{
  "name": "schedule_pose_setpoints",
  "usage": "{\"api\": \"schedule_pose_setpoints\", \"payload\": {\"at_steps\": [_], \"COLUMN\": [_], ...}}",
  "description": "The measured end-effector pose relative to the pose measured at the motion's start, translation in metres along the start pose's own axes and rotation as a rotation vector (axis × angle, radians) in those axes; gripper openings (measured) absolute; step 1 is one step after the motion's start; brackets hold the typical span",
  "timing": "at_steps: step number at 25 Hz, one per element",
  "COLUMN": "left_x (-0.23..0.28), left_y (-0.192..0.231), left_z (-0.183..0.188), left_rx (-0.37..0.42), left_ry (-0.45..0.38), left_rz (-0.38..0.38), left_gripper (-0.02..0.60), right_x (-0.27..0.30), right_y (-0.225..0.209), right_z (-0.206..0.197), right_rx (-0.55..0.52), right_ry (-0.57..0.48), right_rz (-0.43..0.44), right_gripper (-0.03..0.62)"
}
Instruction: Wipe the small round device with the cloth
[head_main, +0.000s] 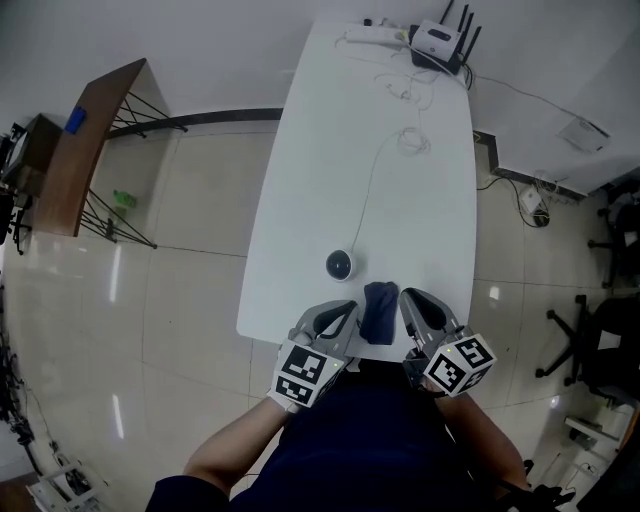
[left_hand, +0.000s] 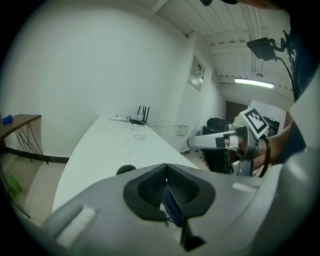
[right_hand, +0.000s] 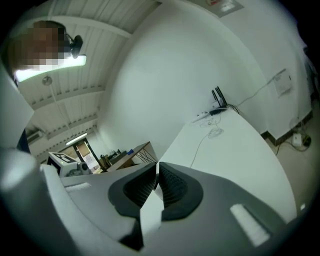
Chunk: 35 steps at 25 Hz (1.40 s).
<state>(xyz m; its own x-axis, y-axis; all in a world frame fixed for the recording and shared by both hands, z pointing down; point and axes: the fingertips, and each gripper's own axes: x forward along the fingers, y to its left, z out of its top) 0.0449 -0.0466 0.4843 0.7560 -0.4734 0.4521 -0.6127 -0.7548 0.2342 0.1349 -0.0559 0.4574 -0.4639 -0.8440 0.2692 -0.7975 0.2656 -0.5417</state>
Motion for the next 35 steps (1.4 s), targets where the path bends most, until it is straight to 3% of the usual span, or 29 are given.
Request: {"api": "schedule_pose_setpoints", "payload": {"at_steps": [5, 8, 19, 35], "left_x": [-0.004, -0.003, -0.003, -0.005], "left_y": [0.006, 0.008, 0.008, 0.010], "left_z": [0.014, 0.019, 0.032, 0.032], "left_rx": [0.074, 0.078, 0.132, 0.141], "left_ry": [-0.050, -0.061, -0.096, -0.102], "left_rz": [0.008, 0.006, 0.009, 0.015], "left_gripper": [0.002, 0.002, 0.002, 0.002], "right_x": [0.002, 0.001, -0.002, -0.001], "right_y": [0.018, 0.023, 0.022, 0.024], "right_z": [0.013, 0.018, 0.020, 0.015], "right_rx": [-0.194, -0.246, -0.254, -0.253], "right_ry": [-0.027, -0.046, -0.061, -0.049], "right_rz": [-0.026, -0.038, -0.075, -0.078], "right_gripper": [0.025, 0.023, 0.015, 0.014]}}
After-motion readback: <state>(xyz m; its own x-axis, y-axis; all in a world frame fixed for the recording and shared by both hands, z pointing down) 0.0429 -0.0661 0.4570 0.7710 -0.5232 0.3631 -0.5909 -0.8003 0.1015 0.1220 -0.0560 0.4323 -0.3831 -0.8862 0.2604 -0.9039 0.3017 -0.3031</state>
